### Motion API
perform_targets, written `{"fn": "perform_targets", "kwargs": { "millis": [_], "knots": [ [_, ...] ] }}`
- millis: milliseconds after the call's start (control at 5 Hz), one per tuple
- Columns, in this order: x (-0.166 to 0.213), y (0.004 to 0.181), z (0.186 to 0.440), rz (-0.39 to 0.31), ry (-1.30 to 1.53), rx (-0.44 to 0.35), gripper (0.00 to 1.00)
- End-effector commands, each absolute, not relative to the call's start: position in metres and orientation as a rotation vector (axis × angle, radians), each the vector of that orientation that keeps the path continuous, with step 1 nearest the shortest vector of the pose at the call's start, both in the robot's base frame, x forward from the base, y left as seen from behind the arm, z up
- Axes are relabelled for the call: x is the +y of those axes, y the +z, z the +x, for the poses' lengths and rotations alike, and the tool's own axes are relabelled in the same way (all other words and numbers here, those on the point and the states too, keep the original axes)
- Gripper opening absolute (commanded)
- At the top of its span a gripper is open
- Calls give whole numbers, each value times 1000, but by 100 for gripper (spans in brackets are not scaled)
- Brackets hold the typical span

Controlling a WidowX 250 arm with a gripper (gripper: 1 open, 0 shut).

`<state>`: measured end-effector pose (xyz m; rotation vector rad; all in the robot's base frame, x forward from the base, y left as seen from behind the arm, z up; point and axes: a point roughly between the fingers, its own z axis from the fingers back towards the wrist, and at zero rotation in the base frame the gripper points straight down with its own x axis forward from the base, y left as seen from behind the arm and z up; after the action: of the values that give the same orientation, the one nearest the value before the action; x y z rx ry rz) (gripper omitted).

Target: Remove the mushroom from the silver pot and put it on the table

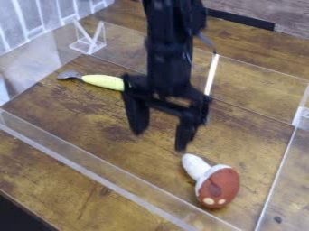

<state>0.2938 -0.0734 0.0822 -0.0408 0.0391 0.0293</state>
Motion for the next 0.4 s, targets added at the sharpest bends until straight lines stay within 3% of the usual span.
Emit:
{"fn": "perform_targets", "kwargs": {
  "millis": [0,200],
  "knots": [
    [-101,75,298,-54,28,-23,100],
    [-125,63,299,-59,22,-40,100]
  ]
}}
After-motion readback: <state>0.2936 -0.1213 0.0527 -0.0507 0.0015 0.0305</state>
